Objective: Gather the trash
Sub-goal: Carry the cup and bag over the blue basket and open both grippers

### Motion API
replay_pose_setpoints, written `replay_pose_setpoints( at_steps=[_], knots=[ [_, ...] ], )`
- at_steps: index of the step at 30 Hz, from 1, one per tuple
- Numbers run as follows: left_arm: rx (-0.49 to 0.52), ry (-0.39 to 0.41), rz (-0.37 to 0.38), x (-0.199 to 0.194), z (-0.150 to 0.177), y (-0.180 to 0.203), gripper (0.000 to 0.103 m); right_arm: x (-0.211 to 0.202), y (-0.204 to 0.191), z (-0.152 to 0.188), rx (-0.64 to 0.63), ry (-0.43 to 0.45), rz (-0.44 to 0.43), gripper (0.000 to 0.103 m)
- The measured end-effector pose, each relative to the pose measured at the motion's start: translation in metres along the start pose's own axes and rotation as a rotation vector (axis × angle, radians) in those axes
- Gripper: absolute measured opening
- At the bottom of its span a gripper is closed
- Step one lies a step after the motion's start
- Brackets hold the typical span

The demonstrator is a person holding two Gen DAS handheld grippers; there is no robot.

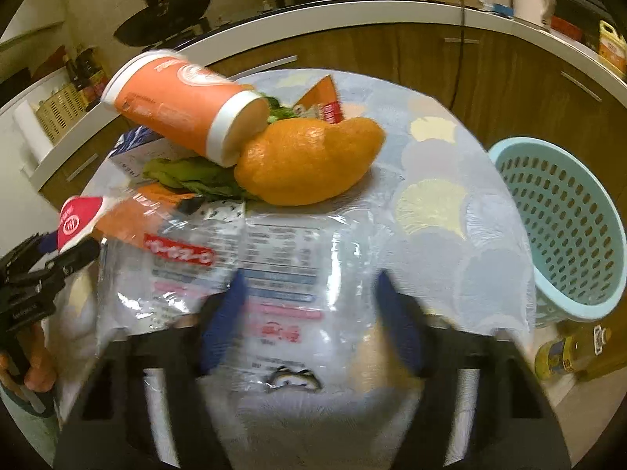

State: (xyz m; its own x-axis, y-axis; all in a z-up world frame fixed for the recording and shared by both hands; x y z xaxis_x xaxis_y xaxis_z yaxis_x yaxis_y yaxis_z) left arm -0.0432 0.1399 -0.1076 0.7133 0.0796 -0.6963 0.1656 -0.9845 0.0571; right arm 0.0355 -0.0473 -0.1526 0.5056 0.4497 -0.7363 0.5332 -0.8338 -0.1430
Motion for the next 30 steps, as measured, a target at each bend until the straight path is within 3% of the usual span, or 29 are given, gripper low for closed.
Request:
replay_pose_setpoints(
  at_steps=[1,3,7,18,30],
  knots=[
    [-0.003,0.001,-0.005,-0.001,-0.001,-0.001,0.072,-0.001,-0.001,0.001,-0.008,0.003,-0.006,0.025],
    [-0.015,0.012,-0.009,-0.006,-0.001,-0.001,0.072,-0.004,0.000,0.001,-0.002,0.013,-0.024,0.016],
    [-0.046,0.050,-0.008,-0.024,-0.002,-0.003,0.072,-0.021,0.003,-0.001,0.007,0.070,-0.028,0.008],
    [0.016,0.180,0.044,-0.071,-0.028,0.034,0.073,-0.077,-0.002,-0.022,-0.053,0.224,0.054,0.006],
    [0.074,0.219,0.151,-0.065,-0.051,0.087,0.073,-0.114,0.039,-0.034,-0.001,0.298,0.169,0.006]
  ],
)
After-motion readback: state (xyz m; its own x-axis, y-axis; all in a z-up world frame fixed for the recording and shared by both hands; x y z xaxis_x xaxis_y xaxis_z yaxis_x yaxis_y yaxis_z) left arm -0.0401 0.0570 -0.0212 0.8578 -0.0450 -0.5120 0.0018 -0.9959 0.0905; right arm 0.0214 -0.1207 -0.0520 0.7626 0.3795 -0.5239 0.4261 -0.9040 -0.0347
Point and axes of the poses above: each gripper's, at about its wrist camera, not at the fingertips, and x roughly the way its jaws point, y to its right, z to its underside, the point moved 3 cm from there along x, roughly the way its jaws point, and after that the axes turned 4 degrees about -x, right-handed, at the moved point
